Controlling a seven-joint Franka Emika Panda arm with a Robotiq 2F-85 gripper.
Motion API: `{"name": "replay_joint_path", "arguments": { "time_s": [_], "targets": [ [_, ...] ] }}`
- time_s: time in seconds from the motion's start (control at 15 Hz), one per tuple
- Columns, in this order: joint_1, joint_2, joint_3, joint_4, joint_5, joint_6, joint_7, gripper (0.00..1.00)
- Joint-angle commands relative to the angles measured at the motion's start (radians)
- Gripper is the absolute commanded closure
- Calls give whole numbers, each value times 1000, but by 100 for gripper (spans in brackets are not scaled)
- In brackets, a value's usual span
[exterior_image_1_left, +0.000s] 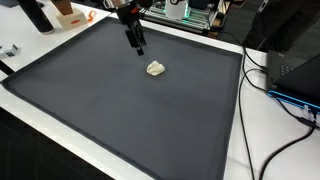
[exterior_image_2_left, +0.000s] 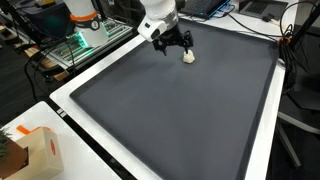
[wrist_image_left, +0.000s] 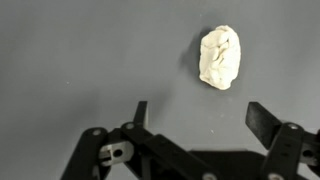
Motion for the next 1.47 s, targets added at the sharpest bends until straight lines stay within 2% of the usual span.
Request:
{"name": "replay_joint_path", "arguments": {
  "time_s": [0.0,0.4,0.67,1.4],
  "targets": [
    [29,68,-26,77,-132,-22,126,0],
    [78,135,-32,192,-377,-88,298,0],
    [120,156,-32,261,-510,-160,354,0],
    [251,175,8,381,-808,-324,341,0]
  ]
}}
